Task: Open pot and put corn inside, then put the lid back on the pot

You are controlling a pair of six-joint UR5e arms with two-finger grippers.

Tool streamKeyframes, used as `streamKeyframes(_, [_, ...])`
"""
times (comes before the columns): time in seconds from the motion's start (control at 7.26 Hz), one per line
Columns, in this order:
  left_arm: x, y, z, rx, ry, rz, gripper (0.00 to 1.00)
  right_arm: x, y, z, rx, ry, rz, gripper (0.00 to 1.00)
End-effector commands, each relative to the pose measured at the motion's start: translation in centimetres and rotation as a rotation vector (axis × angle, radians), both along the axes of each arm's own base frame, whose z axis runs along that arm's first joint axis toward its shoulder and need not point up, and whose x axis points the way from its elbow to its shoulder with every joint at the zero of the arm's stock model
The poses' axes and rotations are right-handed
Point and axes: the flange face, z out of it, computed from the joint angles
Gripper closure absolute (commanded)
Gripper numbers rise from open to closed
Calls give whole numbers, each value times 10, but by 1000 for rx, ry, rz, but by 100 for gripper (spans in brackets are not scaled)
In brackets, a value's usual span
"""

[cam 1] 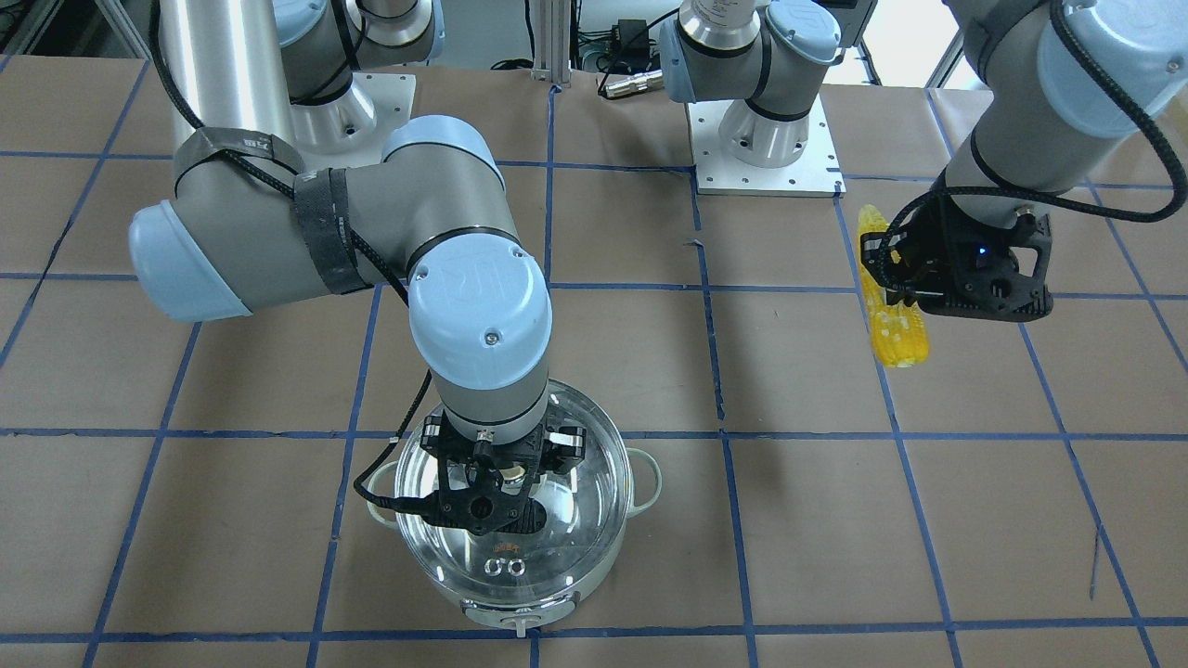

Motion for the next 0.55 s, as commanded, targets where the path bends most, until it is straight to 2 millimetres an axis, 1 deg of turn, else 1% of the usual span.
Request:
streamKeyframes(0.0, [-12,-1,-6,-2,23,13,96,-13,-4,34,-15,2,0,67])
streamKeyframes(0.14, [-25,-3,-9,-12,20,31,96,-42,-16,35,-10,43,0,68])
streamKeyframes(0.28, [-48,-3,-5,-31,24,33,97,-76,-30,38,-14,45,23,70])
streamKeyframes(0.41, [-79,1,0,-69,53,63,97,-103,-40,37,-12,54,23,72])
